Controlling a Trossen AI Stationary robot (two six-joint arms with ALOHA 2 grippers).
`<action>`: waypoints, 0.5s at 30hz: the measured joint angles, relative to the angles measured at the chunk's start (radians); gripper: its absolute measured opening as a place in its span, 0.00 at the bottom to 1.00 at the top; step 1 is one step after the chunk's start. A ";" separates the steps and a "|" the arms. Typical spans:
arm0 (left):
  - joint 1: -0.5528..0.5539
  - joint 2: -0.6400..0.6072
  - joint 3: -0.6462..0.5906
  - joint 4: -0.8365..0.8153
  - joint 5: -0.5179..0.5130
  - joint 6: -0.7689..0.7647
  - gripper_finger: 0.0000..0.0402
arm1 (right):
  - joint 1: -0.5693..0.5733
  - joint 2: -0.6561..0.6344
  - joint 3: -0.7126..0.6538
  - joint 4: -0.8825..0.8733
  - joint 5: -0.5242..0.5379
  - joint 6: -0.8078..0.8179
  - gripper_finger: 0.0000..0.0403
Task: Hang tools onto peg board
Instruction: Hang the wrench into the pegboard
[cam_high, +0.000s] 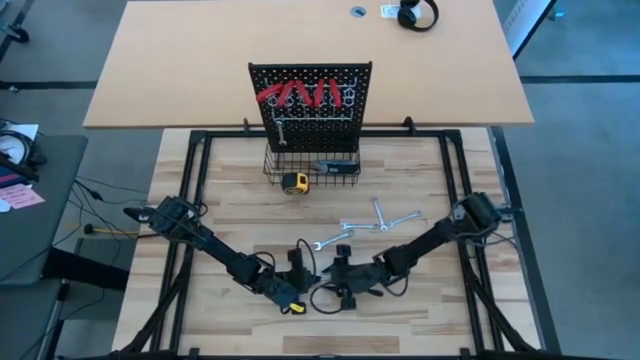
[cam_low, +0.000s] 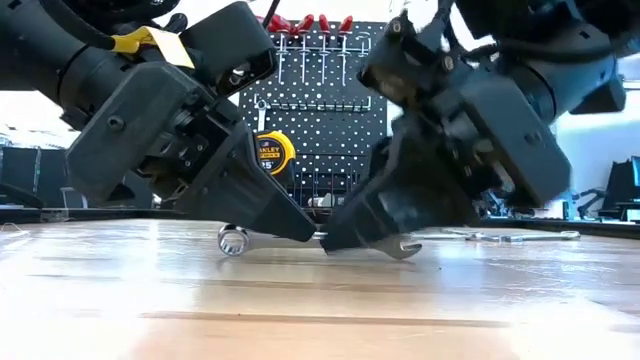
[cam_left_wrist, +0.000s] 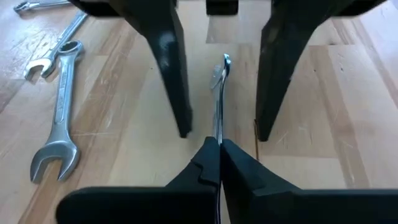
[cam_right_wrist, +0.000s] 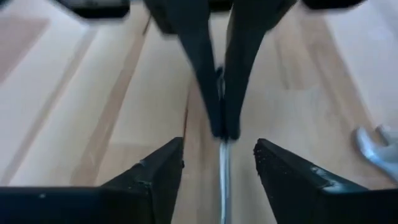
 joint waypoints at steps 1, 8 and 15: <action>0.000 0.000 0.000 0.000 0.000 0.000 0.00 | 0.000 -0.007 0.000 -0.002 0.007 0.001 0.54; -0.005 0.000 0.000 0.000 0.000 0.000 0.00 | -0.014 -0.008 0.001 -0.075 -0.017 0.004 0.47; -0.005 0.000 0.009 -0.002 -0.004 0.006 0.00 | -0.021 -0.002 0.002 -0.108 -0.050 0.006 0.21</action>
